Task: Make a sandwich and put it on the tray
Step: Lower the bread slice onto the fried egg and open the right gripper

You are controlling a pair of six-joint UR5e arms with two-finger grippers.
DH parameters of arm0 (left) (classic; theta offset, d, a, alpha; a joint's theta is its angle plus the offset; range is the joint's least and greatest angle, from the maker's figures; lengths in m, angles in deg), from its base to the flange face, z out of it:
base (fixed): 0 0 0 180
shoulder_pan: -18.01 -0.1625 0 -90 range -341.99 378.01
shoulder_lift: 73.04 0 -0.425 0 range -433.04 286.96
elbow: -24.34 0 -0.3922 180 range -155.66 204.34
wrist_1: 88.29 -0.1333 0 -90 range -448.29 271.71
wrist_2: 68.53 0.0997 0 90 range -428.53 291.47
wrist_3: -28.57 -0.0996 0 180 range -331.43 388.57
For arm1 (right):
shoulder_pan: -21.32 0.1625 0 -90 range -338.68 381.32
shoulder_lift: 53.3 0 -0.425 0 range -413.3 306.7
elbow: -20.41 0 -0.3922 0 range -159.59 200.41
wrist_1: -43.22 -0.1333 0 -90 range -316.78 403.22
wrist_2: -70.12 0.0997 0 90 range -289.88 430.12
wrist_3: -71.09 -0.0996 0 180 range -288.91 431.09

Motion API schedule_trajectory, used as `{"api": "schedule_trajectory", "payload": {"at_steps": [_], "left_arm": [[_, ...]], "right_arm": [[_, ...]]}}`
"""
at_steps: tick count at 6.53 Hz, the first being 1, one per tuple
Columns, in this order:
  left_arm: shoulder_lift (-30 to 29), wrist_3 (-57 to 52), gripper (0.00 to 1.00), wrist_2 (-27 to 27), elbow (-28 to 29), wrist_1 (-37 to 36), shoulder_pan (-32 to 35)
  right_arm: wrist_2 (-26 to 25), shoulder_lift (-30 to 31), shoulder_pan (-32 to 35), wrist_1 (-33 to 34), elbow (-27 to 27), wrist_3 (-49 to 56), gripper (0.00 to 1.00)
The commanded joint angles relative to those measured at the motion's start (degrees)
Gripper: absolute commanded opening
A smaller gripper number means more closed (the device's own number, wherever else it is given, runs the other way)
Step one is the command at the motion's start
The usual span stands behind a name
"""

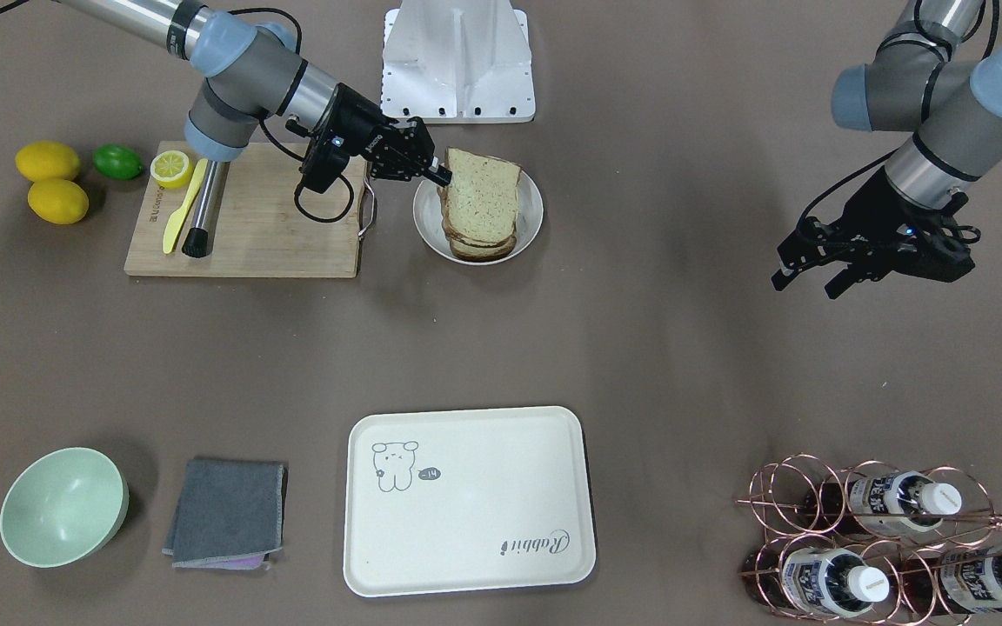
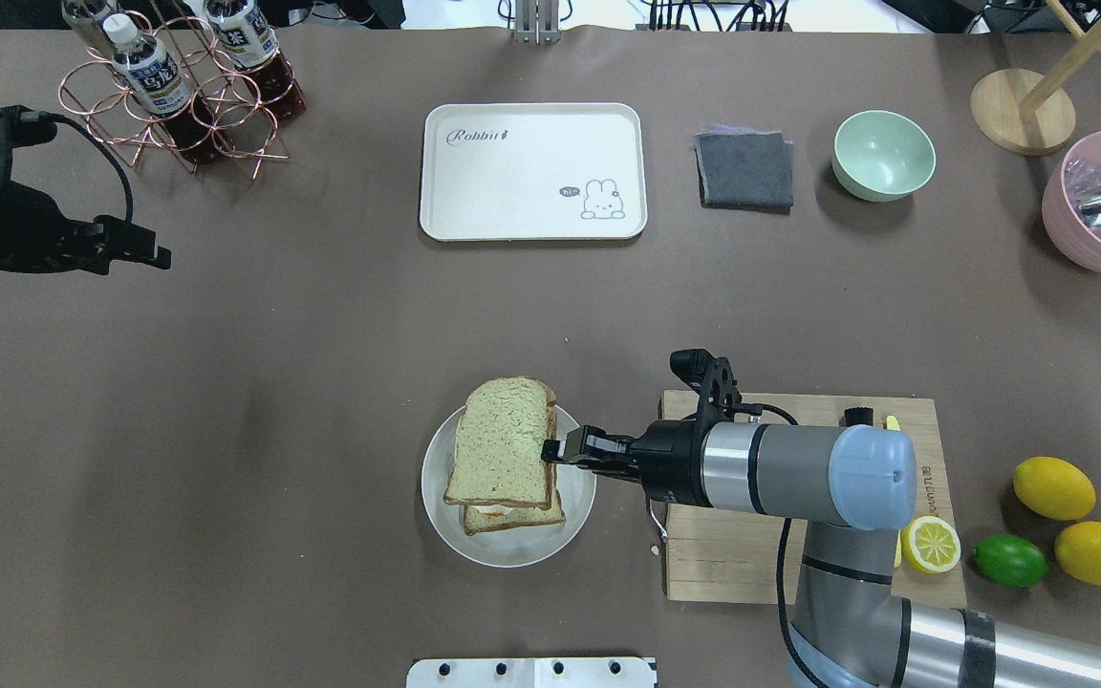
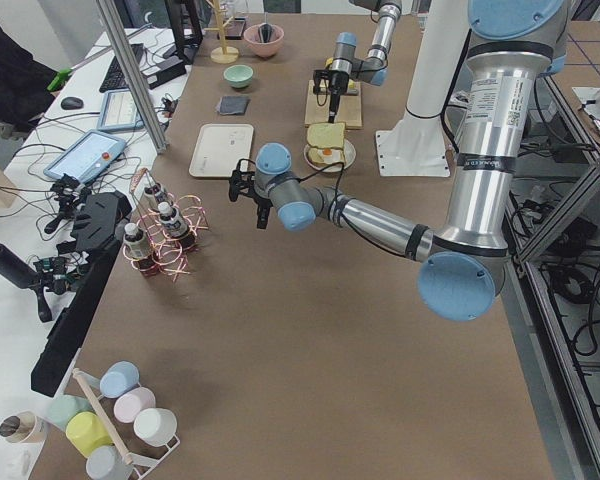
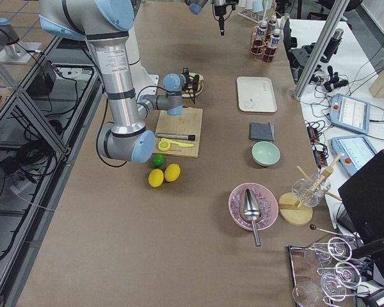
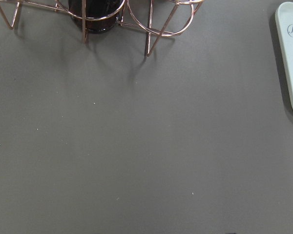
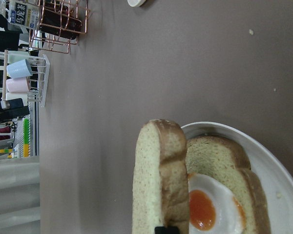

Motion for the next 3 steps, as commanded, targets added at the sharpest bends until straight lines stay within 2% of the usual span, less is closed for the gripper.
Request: {"api": "schedule_trajectory", "payload": {"at_steps": [1, 3], "left_arm": [[-0.6, -0.1, 0.89, 0.0, 0.7, 0.0, 0.0], [-0.8, -0.1, 0.88, 0.0, 0.7, 0.0, 0.0]], "right_arm": [[-0.8, -1.1, -0.1, -0.2, 1.8, 0.0, 0.00], [-0.8, -0.6, -0.6, -0.2, 1.8, -0.1, 0.00]]}}
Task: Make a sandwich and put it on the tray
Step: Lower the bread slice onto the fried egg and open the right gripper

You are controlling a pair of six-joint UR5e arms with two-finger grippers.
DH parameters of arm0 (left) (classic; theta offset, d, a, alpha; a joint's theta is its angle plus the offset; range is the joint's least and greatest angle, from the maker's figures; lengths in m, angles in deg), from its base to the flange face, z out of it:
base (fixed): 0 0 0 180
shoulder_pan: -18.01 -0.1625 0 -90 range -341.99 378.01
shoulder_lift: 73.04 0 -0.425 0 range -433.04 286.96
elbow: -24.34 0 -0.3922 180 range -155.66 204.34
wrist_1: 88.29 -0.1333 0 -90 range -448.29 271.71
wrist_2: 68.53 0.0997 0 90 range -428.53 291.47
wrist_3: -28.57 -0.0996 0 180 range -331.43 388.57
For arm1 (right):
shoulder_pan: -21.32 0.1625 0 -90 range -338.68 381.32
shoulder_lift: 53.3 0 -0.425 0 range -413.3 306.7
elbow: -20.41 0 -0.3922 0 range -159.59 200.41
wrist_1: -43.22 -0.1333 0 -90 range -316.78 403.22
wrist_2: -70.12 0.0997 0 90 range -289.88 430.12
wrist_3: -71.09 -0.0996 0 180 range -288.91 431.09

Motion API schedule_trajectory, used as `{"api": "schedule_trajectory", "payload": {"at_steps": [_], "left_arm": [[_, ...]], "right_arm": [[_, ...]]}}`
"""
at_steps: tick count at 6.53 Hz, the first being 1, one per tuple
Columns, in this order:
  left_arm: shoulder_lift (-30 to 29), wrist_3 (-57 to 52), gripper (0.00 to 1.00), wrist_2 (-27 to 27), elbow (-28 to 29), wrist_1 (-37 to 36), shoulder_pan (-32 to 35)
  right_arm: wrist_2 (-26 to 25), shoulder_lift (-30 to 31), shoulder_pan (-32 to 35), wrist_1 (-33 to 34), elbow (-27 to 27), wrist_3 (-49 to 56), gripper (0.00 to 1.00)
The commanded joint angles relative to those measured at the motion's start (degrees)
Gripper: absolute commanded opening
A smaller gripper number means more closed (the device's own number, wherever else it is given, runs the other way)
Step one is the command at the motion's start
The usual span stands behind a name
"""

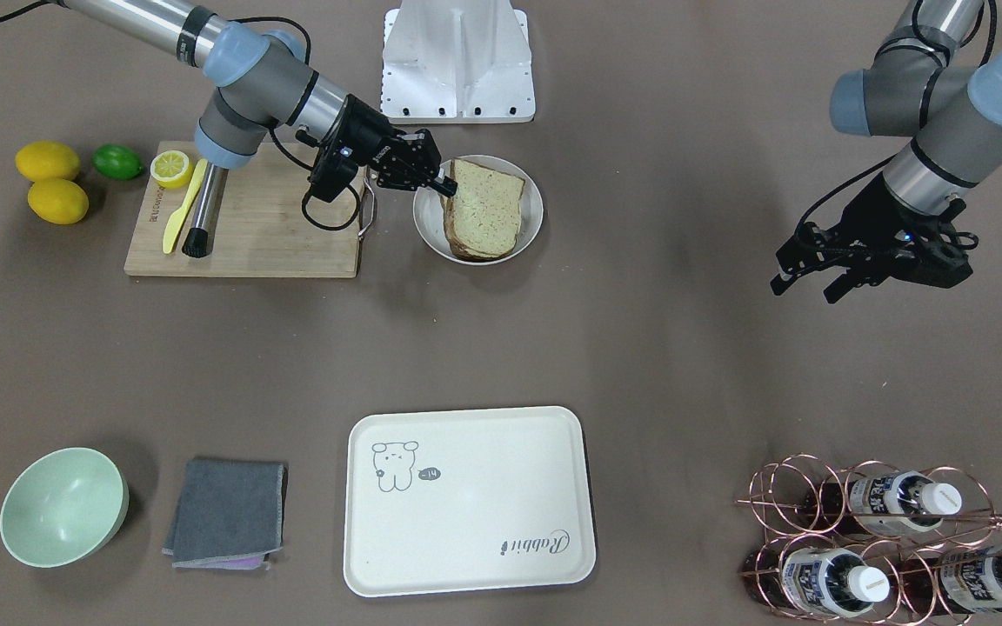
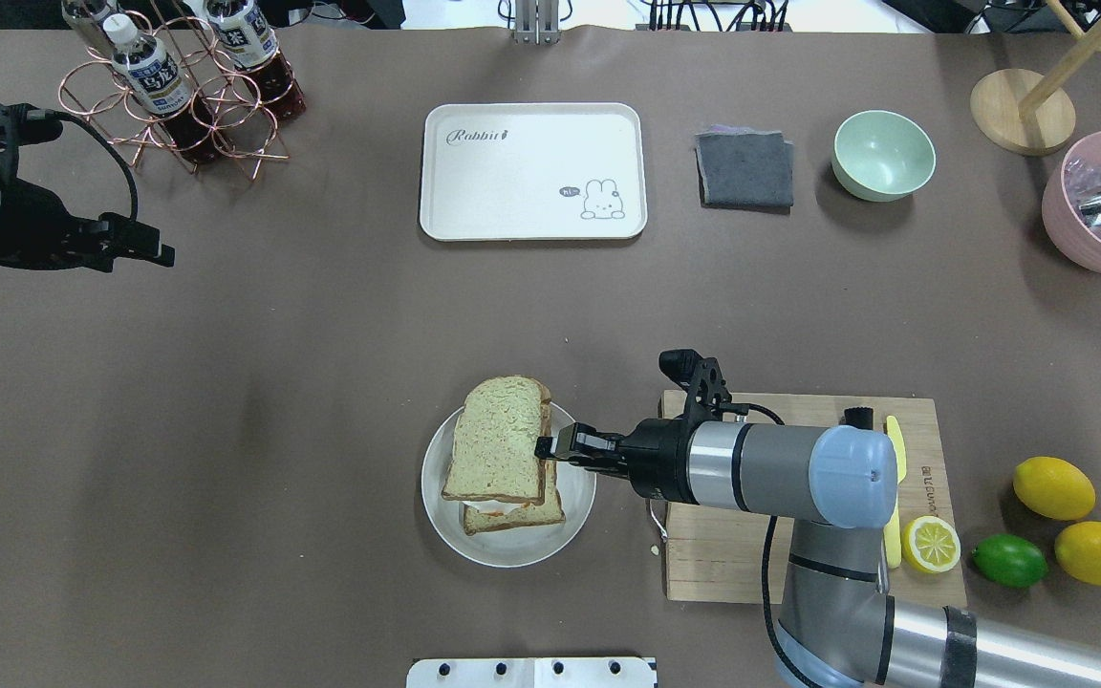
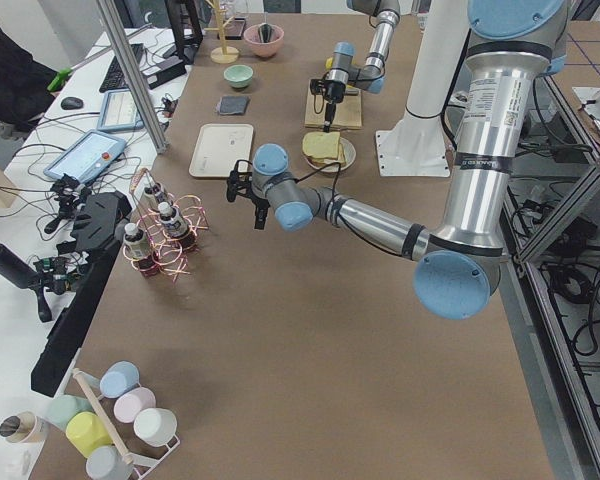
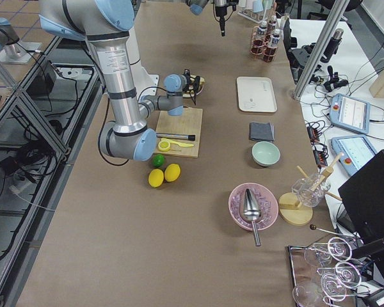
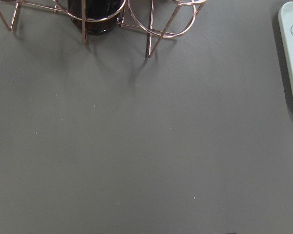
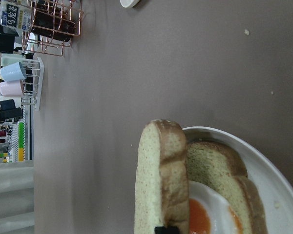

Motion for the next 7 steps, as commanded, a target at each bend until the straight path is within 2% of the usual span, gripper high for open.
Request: {"api": "schedule_trajectory", "payload": {"at_steps": [1, 4, 6, 7], "left_arm": [[-0.1, 0.0, 0.88, 0.0, 0.1, 0.0, 0.0], [0.0, 0.0, 0.88, 0.0, 0.5, 0.7, 0.0], [0.0, 0.0, 0.88, -0.1, 0.8, 0.7, 0.0], [0.0, 0.0, 0.88, -0.2, 0.7, 0.7, 0.0]], "right_arm": [[0.0, 0.6, -0.7, 0.0, 0.1, 0.0, 0.00], [-4.7, 1.4, -3.6, 0.1, -0.2, -0.1, 0.00], [-4.5, 2.0, -3.7, 0.0, -0.7, 0.0, 0.00], [-4.3, 2.0, -3.6, 0.0, -1.2, -0.2, 0.45]]}}
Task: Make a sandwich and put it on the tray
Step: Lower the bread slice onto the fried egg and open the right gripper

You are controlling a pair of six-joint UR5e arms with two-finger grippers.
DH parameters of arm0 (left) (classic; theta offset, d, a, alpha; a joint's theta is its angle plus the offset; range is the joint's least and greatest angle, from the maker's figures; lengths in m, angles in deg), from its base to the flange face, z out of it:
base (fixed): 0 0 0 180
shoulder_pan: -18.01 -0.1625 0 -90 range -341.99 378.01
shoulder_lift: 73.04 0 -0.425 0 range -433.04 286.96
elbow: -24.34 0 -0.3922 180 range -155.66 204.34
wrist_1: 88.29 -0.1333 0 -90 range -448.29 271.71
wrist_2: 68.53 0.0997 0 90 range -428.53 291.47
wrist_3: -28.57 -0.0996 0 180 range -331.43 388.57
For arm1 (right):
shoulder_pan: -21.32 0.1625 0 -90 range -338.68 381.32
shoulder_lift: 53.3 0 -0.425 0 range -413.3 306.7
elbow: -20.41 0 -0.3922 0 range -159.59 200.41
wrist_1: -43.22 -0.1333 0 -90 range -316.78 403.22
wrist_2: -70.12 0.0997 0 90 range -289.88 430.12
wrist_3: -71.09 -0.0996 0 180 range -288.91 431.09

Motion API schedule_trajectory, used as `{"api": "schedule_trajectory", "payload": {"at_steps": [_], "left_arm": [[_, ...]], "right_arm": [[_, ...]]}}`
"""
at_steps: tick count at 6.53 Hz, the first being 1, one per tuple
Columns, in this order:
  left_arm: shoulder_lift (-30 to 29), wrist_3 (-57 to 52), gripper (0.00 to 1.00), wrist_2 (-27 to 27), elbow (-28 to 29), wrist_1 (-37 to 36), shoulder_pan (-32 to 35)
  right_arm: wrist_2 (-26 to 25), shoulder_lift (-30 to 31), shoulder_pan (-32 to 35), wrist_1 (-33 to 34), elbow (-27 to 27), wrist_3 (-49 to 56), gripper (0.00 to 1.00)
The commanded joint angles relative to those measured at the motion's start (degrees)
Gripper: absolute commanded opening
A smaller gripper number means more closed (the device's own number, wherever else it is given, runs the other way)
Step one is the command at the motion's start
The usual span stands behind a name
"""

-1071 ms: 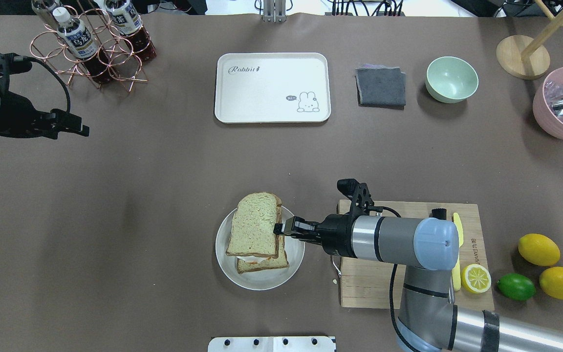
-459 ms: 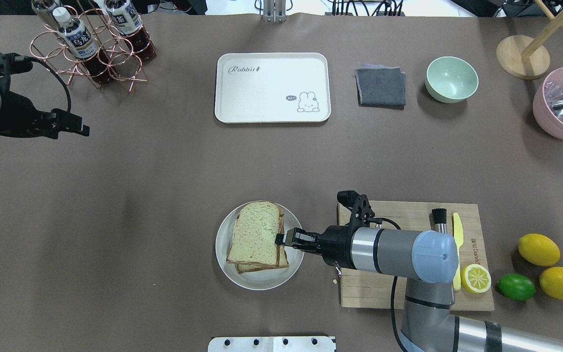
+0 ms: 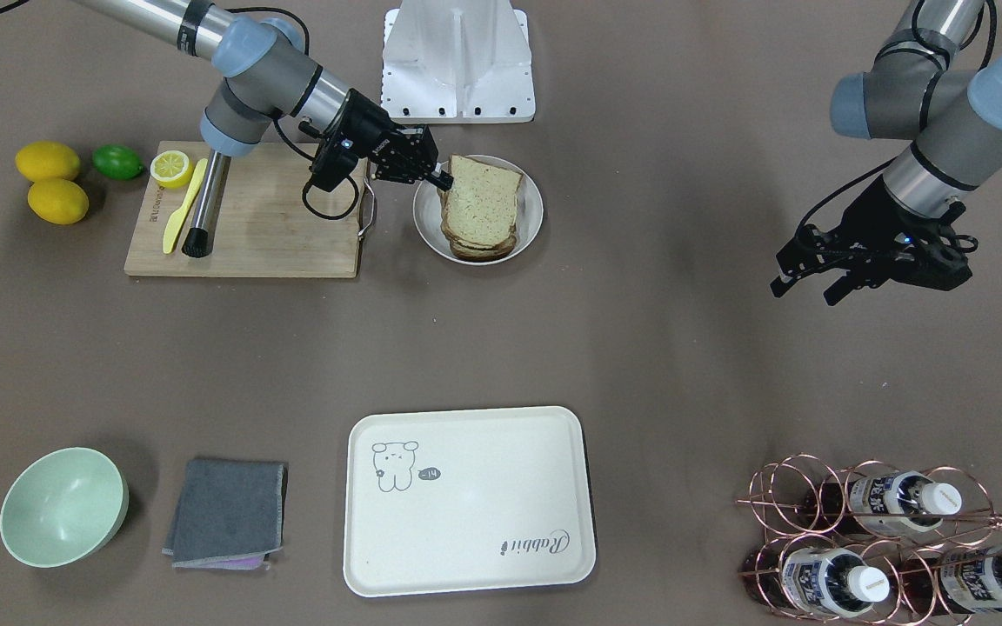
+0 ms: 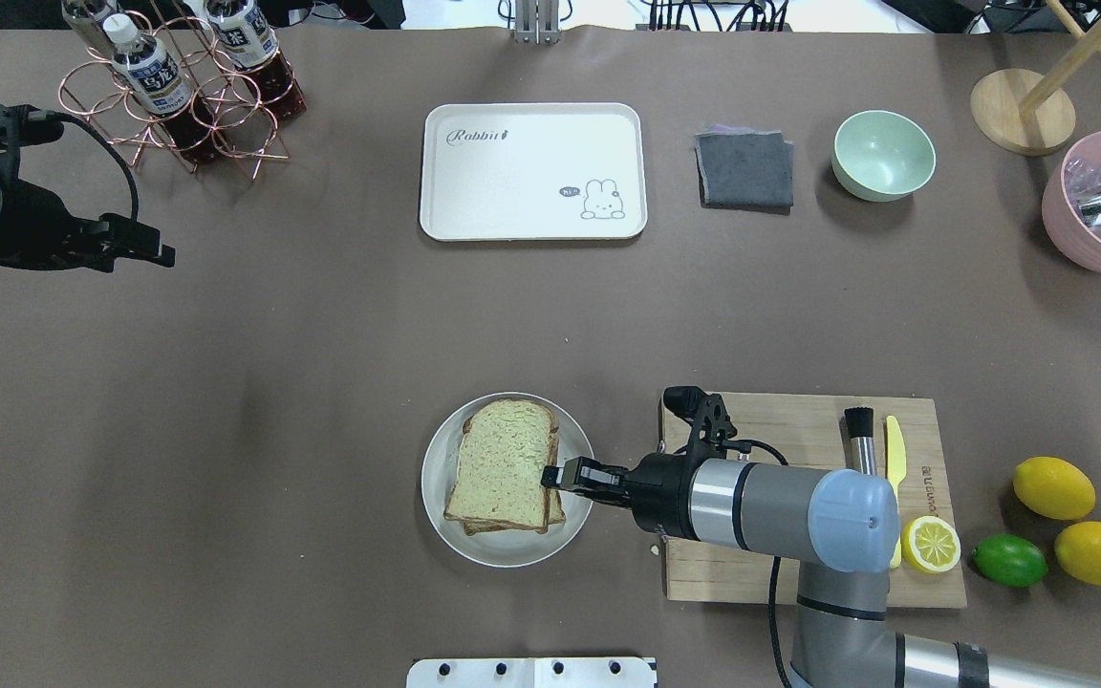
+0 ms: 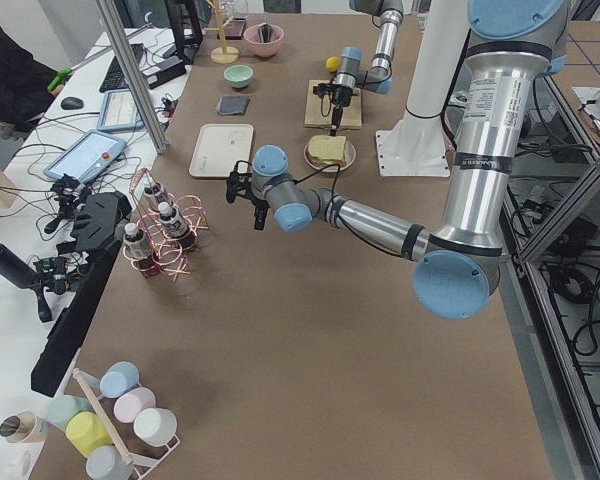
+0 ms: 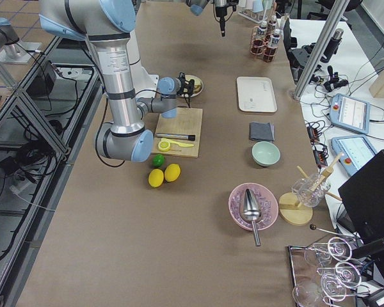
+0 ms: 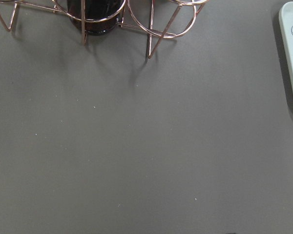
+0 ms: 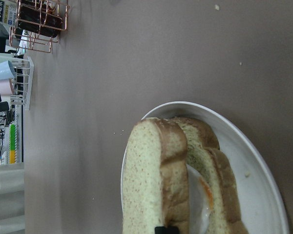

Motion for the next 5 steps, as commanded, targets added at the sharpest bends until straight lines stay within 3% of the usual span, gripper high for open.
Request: {"api": "schedule_trajectory", "payload": {"at_steps": [1, 3, 4, 5], "left_arm": [[0.1, 0.0, 0.88, -0.1, 0.0, 0.0, 0.0], [0.2, 0.1, 0.89, -0.1, 0.1, 0.0, 0.0], [0.2, 0.2, 0.89, -0.1, 0.0, 0.0, 0.0], [0.1, 0.4, 0.91, -0.1, 0.0, 0.0, 0.0]], "right_arm": [[-0.1, 0.1, 0.1, 0.0, -0.8, -0.1, 0.98], [1.1, 0.1, 1.7, 0.7, -2.4, -0.1, 0.99], [4.1, 0.3, 4.0, 1.3, -3.7, -0.2, 0.99], [8.1, 0.3, 6.8, 7.1, -7.2, -0.2, 0.99]]}}
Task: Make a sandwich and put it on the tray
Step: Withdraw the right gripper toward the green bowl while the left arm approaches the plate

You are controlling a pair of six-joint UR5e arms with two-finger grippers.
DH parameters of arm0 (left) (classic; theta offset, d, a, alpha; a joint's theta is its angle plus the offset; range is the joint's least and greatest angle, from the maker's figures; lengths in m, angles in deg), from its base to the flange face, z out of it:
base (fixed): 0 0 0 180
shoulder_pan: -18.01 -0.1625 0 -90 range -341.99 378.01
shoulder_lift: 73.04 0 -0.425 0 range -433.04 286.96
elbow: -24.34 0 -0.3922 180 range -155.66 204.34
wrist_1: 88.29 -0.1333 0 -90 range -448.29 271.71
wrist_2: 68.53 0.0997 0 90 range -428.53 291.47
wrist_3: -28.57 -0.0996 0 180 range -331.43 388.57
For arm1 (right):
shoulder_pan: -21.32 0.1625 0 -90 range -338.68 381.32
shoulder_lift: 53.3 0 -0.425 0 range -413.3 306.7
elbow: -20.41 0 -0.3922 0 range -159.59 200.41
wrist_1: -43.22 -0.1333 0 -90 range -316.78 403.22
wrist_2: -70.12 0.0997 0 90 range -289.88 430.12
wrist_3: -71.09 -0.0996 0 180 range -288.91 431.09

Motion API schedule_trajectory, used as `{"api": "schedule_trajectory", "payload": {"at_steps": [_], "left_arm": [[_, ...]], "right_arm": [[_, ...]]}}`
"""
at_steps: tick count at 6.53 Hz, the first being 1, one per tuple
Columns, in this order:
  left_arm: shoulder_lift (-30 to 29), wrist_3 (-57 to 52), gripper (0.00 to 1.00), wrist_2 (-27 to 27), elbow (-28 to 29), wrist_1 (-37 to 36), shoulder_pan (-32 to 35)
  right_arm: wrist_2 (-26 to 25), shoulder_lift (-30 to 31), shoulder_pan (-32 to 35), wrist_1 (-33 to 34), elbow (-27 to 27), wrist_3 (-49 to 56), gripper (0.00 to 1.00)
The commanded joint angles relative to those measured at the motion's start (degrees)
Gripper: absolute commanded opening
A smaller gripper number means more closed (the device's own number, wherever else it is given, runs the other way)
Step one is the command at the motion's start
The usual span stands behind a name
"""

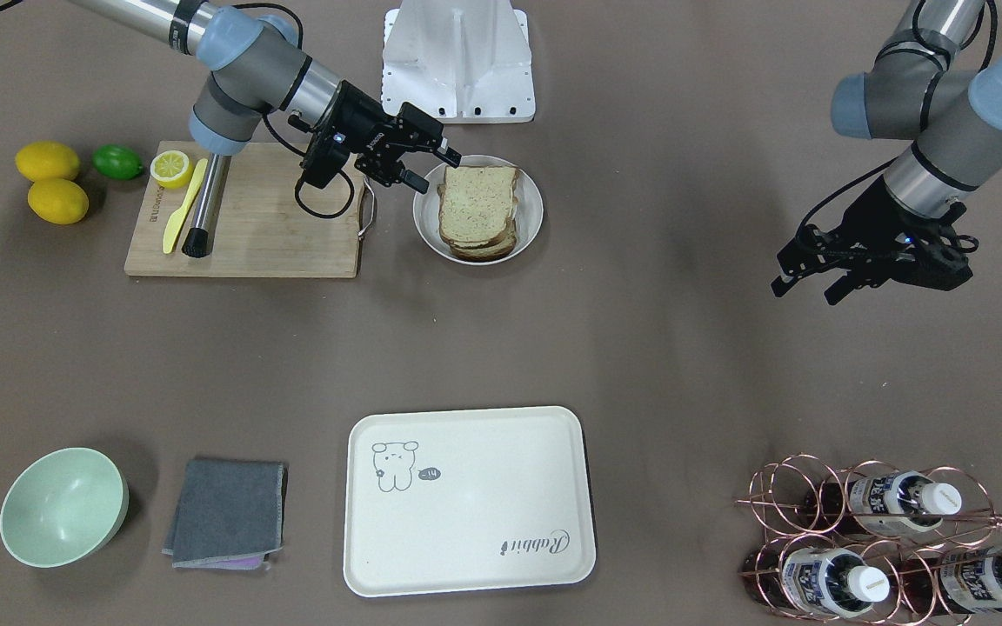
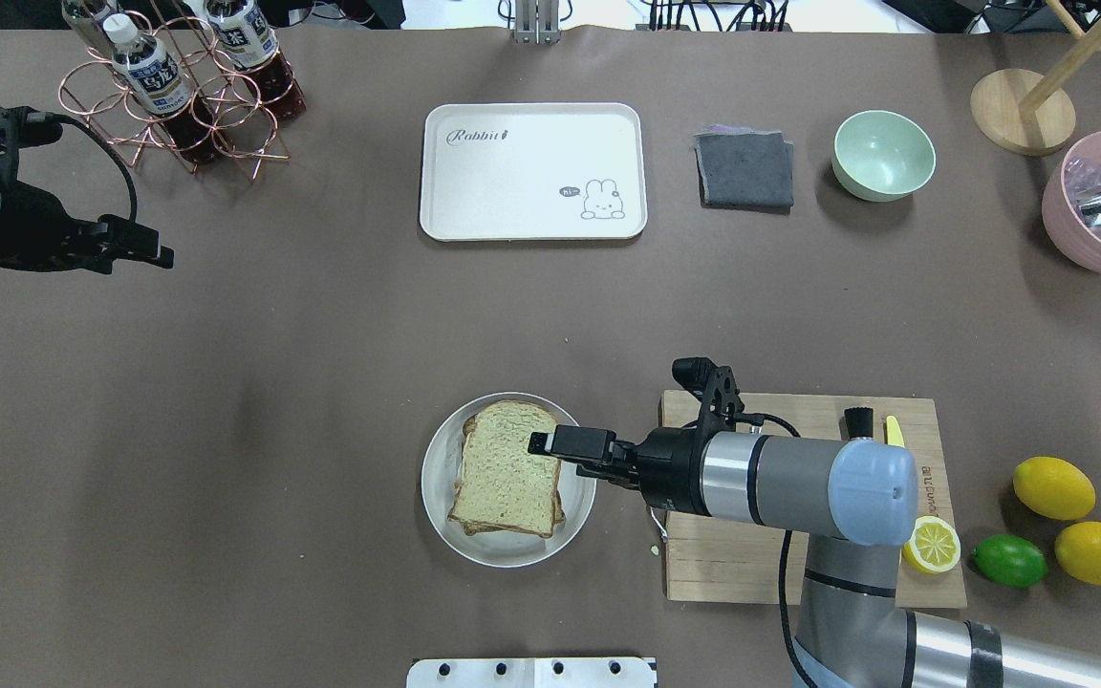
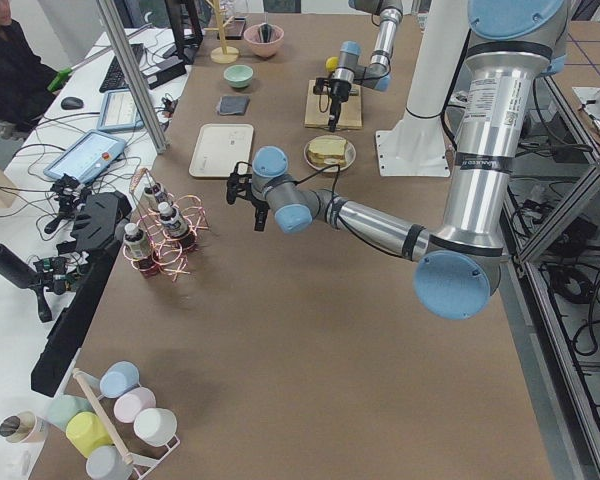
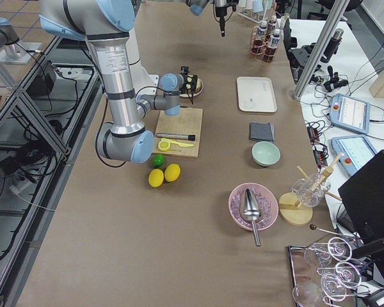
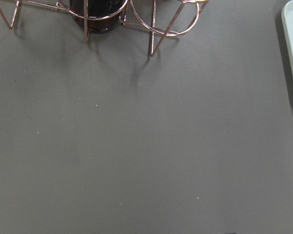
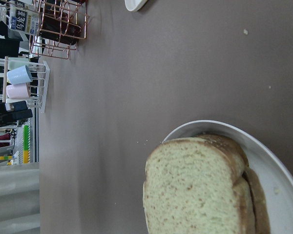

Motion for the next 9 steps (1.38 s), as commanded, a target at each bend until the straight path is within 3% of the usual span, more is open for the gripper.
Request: {"api": "schedule_trajectory", "payload": {"at_steps": [1, 2, 5, 7, 9], "left_arm": [[-0.3, 1.7, 0.97, 0.1, -0.3, 0.0, -0.1], [-0.9, 4.5, 0.97, 0.2, -0.5, 0.2, -0.3], [-0.9, 12.4, 0.97, 1.0, -0.4, 6.7, -4.2], [-1.2, 19.5, 0.97, 10.4, -2.6, 8.0, -12.9], [-1.6, 25.3, 0.97, 12.0, -5.2, 8.3, -17.7]], "right_arm": [[7.5, 0.0, 5.9, 11.9, -7.4, 0.0, 0.99], [13.4, -0.2, 11.9, 17.9, -8.7, 0.2, 0.99], [25.3, 0.8, 23.1, 23.6, -8.2, 10.3, 0.99], [33.4, 5.2, 29.1, 23.6, -7.8, 15.7, 0.99], [40.9, 6.1, 34.8, 26.2, -7.5, 16.1, 0.99]]}}
